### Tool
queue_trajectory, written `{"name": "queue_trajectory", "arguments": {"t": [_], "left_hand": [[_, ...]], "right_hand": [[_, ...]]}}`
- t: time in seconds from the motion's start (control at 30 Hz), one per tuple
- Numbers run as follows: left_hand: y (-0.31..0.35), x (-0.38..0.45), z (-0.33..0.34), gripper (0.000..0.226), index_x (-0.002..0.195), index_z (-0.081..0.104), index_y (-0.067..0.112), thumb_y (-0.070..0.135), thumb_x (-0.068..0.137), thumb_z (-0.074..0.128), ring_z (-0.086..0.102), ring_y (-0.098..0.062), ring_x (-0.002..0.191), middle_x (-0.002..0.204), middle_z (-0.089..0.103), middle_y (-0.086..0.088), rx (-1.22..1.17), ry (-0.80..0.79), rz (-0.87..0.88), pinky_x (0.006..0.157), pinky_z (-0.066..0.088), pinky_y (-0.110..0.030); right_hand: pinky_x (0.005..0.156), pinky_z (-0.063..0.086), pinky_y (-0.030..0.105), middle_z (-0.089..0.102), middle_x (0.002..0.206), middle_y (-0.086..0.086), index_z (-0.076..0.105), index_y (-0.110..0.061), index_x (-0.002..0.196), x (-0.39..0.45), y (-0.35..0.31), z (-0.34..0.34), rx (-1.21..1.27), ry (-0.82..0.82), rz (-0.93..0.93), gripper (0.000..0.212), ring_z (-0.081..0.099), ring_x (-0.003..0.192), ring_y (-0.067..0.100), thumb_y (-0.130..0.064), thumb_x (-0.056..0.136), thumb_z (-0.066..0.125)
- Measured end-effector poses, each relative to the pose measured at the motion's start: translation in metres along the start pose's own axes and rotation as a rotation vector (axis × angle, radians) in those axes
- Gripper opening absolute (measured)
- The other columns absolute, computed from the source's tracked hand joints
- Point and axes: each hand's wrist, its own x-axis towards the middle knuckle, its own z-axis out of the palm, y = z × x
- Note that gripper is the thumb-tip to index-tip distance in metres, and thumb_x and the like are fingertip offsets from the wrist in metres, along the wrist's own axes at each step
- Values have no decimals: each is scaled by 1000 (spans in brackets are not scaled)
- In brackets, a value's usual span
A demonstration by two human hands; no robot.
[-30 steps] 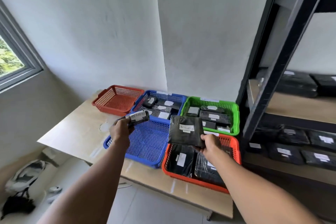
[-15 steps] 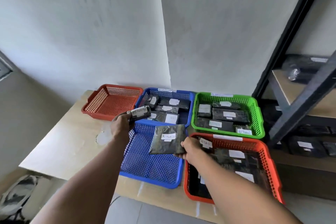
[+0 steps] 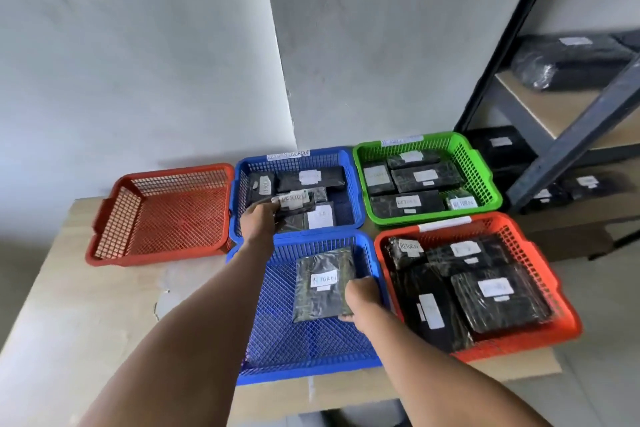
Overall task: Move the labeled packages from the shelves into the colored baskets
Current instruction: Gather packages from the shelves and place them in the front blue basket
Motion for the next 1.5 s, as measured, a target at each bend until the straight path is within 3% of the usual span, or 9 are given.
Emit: {"name": "queue_trajectory", "arguments": {"t": [0.23,0.43,0.6,0.77,0.87,0.97,1.07,1.27,1.5], "left_hand": [[-20,29,-9,14,102,72,7,4,90,65,68,-20,79,86,71,-7,48,-80,-80,55,56,-26],[-26,39,-9,13,100,71,7,3,89,64,68,-23,79,87,71,-9,72,-116,-115,58,57,-30],[-23,41,-1,13,100,71,12,6,90,66,69,-23,77,88,71,-10,148,-222,-79,62,55,-32],[-1,41,22,20,110,74,9,9,91,68,66,-18,70,83,73,-9,341,-387,33,61,53,-32],[15,45,42,21,111,75,11,11,91,69,64,-15,76,94,76,-8,523,-494,122,62,50,-23],[26,56,68,21,111,76,13,13,90,70,66,-14,86,101,76,-4,669,-570,182,73,49,-24],[27,68,97,20,110,77,15,14,91,70,66,-11,86,101,76,-1,808,-591,247,78,48,-22],[14,86,147,24,116,76,23,29,95,67,66,-13,100,114,74,4,1195,-687,402,96,50,-27],[-16,94,166,26,112,76,18,23,97,55,67,-29,105,110,74,-8,1506,-689,526,86,55,-34]], "right_hand": [[80,60,49,66,122,21,60,1,123,21,11,20,-260,244,-78,41,66,106,41,-14,86,55],[78,61,40,71,111,18,64,2,115,32,6,29,-357,272,-53,49,70,98,33,-22,73,54],[70,51,31,71,97,11,68,-7,96,-10,-40,21,-680,252,-214,18,69,93,31,-16,84,57],[66,48,30,70,93,6,66,-13,92,7,-95,6,-585,306,-558,16,65,86,30,-6,85,52],[69,43,26,70,106,6,67,-14,109,20,-127,-8,-567,192,-642,20,60,87,23,-9,94,54],[74,51,27,69,115,8,65,-12,120,37,-144,-18,-567,126,-652,24,65,94,24,-16,97,57],[59,43,23,68,110,8,66,-13,115,48,-149,-23,-593,183,-688,25,62,83,22,-8,92,56],[63,38,27,53,99,2,65,-13,90,67,-149,-32,-666,347,-759,18,56,82,24,-1,83,53],[62,37,26,50,98,1,66,-13,93,87,-140,-39,-711,379,-880,18,52,78,20,-1,84,55]]}}
